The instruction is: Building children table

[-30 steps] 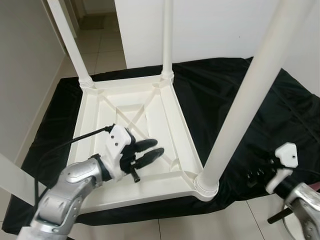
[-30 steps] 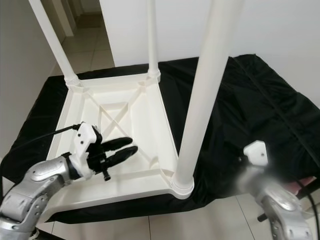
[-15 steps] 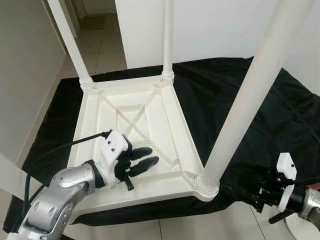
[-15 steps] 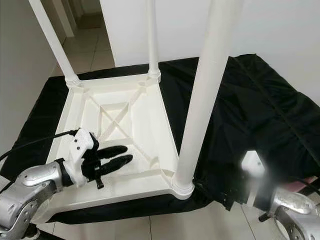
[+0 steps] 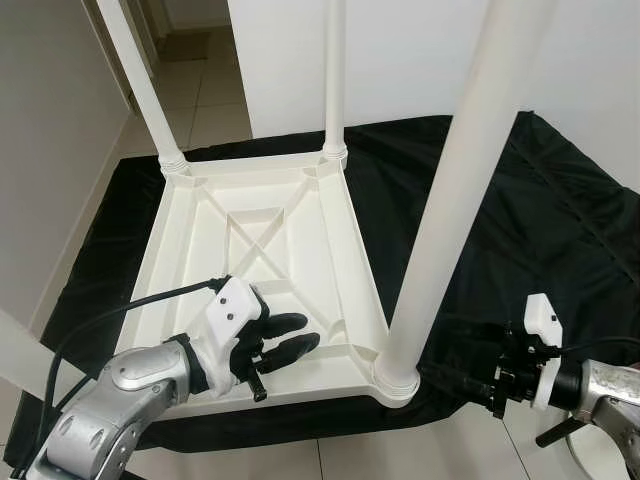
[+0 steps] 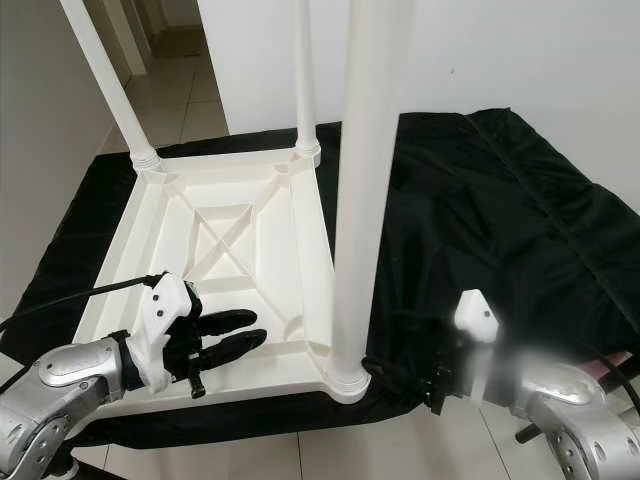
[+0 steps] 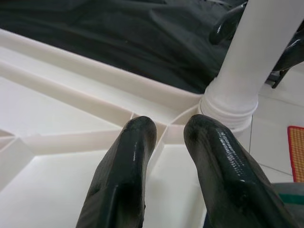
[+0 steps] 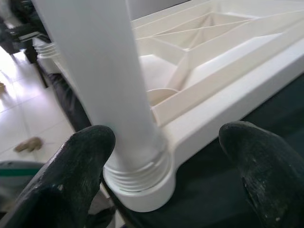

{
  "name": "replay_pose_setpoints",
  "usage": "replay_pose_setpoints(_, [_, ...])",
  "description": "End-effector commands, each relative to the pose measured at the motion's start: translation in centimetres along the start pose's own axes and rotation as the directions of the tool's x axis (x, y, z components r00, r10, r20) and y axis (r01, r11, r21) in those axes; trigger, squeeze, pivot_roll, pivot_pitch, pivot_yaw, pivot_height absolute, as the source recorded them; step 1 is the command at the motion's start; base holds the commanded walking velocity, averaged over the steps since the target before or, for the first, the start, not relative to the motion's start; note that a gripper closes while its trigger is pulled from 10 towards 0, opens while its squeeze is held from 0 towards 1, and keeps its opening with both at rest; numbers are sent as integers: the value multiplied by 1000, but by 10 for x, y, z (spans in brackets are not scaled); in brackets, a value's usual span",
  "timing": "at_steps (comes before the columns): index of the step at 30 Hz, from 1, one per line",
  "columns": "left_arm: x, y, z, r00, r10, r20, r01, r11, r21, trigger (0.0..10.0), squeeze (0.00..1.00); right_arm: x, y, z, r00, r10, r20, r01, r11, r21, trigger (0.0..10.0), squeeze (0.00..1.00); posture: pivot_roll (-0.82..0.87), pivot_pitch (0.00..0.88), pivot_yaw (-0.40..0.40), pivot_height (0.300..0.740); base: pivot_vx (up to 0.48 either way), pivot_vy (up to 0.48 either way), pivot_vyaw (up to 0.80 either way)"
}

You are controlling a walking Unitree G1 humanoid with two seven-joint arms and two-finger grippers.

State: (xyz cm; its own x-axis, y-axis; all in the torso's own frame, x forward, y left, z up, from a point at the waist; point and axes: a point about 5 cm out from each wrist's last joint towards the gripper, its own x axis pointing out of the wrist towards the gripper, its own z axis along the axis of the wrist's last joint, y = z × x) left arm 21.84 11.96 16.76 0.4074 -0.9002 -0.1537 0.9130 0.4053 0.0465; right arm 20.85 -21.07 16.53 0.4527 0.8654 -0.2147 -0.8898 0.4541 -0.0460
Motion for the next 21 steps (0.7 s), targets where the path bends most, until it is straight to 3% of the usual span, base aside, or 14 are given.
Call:
replay_pose_setpoints(1, [-1, -6, 0, 998, -59, -11, 59, 998, 0, 10000, 0, 0, 4, 3, 999, 40, -6, -40, 999, -5, 10000, 0, -28, 34, 62, 740, 0, 0, 0])
replay_pose_setpoints(13, [-2, -7, -4, 998, -58, -38, 58, 998, 2, 10000, 0, 11, 8, 0, 993, 115, -21, -115, 993, 4, 10000, 0, -25, 27, 55, 740, 0, 0, 0])
replay_pose_setpoints(21, [4, -8, -5, 999, -45, -31, 45, 999, 10, 10000, 0, 57, -5, -9, 998, 34, 60, -33, 999, -20, 10000, 0, -12, 21, 36, 740, 0, 0, 0])
